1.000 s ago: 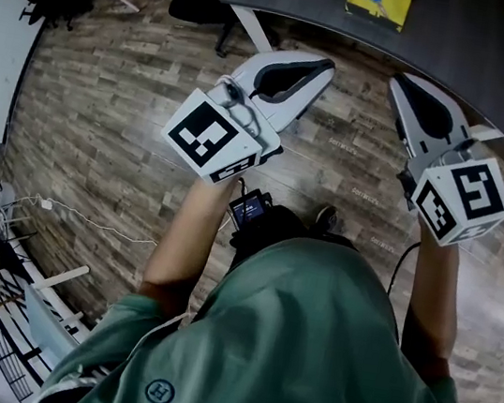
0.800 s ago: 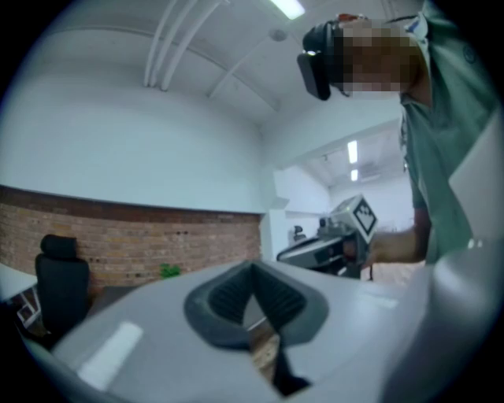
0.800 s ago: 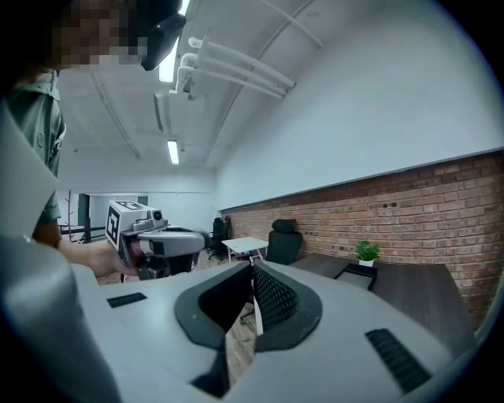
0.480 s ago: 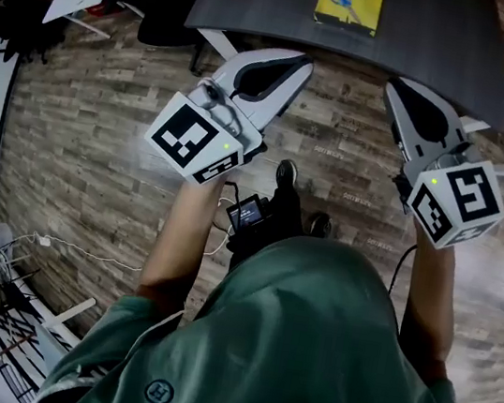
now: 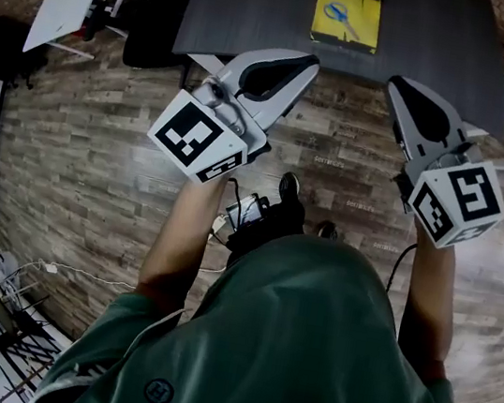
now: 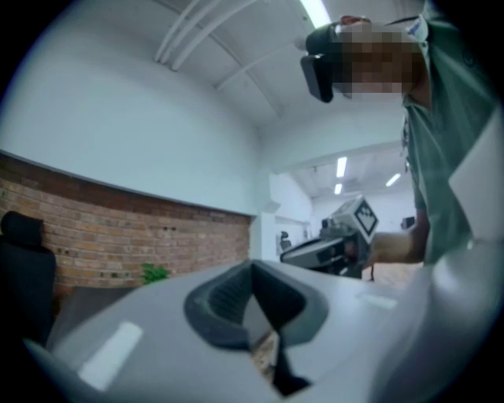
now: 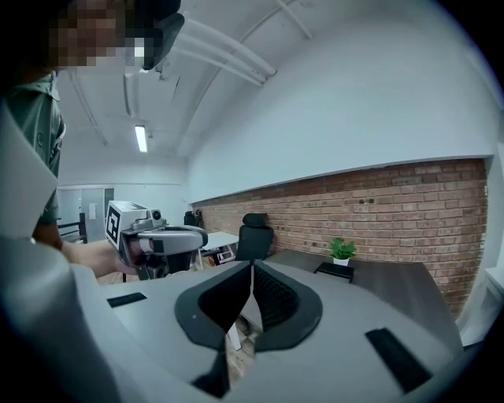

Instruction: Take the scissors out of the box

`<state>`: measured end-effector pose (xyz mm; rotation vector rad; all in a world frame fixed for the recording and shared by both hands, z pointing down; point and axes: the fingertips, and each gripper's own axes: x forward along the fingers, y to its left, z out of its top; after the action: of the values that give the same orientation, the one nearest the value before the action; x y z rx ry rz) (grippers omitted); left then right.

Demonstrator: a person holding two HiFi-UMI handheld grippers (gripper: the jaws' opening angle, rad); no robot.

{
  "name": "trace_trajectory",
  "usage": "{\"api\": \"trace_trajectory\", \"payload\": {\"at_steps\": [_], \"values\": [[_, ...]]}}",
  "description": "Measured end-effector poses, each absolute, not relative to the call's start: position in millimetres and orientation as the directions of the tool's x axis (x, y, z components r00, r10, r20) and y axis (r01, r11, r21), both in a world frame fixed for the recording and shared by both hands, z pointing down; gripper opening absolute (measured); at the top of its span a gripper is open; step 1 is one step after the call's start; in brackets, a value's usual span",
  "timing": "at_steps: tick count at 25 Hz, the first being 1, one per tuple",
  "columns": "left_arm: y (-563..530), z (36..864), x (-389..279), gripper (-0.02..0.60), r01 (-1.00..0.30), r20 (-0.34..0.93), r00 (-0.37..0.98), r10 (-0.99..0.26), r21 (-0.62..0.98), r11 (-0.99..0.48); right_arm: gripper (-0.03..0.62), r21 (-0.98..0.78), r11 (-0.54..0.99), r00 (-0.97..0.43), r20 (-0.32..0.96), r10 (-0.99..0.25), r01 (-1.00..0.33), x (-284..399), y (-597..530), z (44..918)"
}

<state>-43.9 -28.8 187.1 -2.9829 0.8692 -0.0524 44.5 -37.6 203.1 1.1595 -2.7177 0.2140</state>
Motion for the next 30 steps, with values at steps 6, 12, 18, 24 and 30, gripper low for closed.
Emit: {"api": "trace_trajectory", "payload": {"at_steps": [6,12,18,24,30], "values": [[-59,186,-63,-0.017,-0.490,-0.006,0.872,-0.490,-0.036,-0.871,0.009,-0.035,0.645,-0.634,0.237,-0.736,-0.763,28,-66,206],[-87,185,-81,-0.015,-0.447,-0.023,0.895,-0.446,-0.031,-0.894,0.009,-0.022,0.613,-0.596,0.260,-0.760,-0.790,8,-95,207],[-108,191,-89,-0.017,-0.456,-0.025,0.890,-0.455,-0.019,-0.890,0.009,-0.022,0.623,-0.601,0.291,-0.744,-0.782,1,-118,221],[-127,199,-97,-0.017,-0.487,-0.001,0.873,-0.487,-0.024,-0.873,0.009,-0.039,0.650,-0.630,0.298,-0.717,-0.759,-8,-148,236],[-158,207,-93,-0.017,-0.515,0.028,0.857,-0.515,-0.008,-0.857,0.009,-0.056,0.673,-0.653,0.314,-0.690,-0.738,-5,-187,247]]}}
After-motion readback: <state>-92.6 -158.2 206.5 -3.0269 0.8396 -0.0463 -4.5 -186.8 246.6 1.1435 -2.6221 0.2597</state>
